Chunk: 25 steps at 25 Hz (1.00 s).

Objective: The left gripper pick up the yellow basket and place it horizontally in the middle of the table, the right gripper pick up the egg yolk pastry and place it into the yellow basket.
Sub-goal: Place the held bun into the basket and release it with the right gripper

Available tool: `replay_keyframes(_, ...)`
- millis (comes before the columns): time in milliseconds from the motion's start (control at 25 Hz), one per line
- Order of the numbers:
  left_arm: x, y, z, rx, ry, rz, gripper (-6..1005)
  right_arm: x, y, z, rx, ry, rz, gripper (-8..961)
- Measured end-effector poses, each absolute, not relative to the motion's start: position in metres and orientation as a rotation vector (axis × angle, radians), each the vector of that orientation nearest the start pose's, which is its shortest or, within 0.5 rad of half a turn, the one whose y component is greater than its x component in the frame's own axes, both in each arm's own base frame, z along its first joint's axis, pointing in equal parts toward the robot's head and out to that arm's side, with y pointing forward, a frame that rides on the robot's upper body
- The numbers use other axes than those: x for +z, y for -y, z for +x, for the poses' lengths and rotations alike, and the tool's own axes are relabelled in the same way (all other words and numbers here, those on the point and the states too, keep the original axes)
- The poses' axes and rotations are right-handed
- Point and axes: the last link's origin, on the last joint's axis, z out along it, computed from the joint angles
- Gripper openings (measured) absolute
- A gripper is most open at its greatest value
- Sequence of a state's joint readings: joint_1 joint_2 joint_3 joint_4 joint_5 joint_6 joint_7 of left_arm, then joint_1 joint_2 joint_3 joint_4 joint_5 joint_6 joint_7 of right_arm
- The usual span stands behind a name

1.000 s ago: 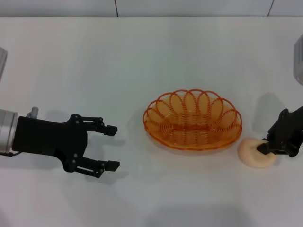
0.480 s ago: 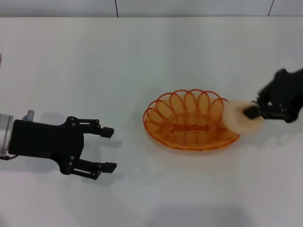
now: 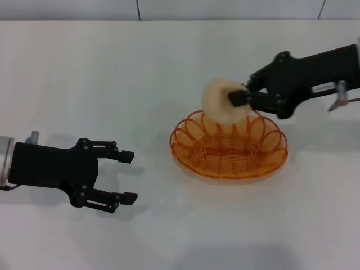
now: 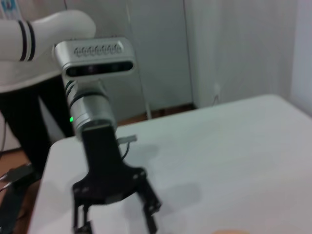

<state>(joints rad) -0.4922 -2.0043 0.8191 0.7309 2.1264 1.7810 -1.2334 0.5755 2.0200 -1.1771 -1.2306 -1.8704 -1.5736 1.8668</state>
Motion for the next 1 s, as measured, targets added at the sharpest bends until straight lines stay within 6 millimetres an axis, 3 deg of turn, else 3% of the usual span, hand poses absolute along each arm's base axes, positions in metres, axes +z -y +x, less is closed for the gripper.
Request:
replay_keyframes(280, 0.018, -0.293, -0.276, -0.465, 0.286, -3.065, 832, 0.009, -0.354, 0.146, 0.480, -0.235, -2.926, 56)
replay_keyframes(520, 0.018, -0.293, -0.276, -0.463, 0.286, -3.065, 832, -0.001, -0.357, 0.156, 0.491, -0.304, -2.915, 67)
replay_keyframes(760, 0.019, -0.293, -0.277, -0.462, 0.285, -3.061, 832, 0.000, -0.355, 0.164, 0.487, -0.290, -2.912, 266)
replay_keyframes(960, 0.021, -0.292, -0.279, -0.458, 0.287, -3.053, 833, 0.004, -0.344, 0.174, 0.520, -0.247, -2.932, 493)
replay_keyframes(1000, 0.022, -0.292, -0.280, -0.455, 0.286, -3.047, 833, 0.006, -0.341, 0.177, 0.533, -0.237, -2.934, 612)
